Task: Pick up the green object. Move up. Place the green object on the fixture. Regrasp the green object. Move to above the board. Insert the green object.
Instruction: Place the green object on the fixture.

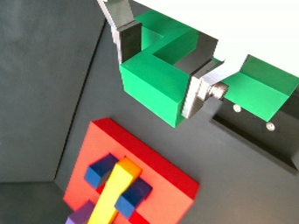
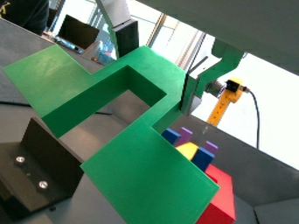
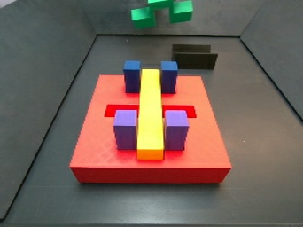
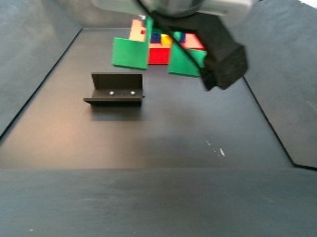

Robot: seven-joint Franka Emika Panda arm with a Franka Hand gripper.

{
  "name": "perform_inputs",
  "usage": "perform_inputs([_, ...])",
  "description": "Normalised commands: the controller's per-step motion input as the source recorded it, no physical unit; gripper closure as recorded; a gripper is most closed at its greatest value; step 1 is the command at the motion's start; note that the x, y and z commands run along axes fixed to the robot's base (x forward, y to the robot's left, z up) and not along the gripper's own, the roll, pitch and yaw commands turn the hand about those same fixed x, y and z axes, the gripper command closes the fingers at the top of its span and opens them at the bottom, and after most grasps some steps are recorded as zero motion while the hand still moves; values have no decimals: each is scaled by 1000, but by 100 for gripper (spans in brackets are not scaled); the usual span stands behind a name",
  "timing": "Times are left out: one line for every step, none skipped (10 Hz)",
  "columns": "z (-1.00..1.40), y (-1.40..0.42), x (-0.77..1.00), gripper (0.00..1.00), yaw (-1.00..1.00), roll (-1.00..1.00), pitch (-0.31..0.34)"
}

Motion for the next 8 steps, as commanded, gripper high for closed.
perform_inputs([0, -71, 349, 100, -20, -137, 17])
perform_inputs([-137, -123, 440, 100, -20, 0, 60])
perform_inputs([-180, -166, 523, 100, -49, 0, 69])
perform_inputs([-131, -166, 600, 100, -91, 0, 114])
perform_inputs([-86, -117, 606, 100, -106, 0, 140])
perform_inputs([-51, -83, 623, 100, -114, 0, 171])
perform_inputs([-43, -103, 611, 100, -120, 0, 163])
perform_inputs([-31, -117, 631, 100, -137, 0, 163])
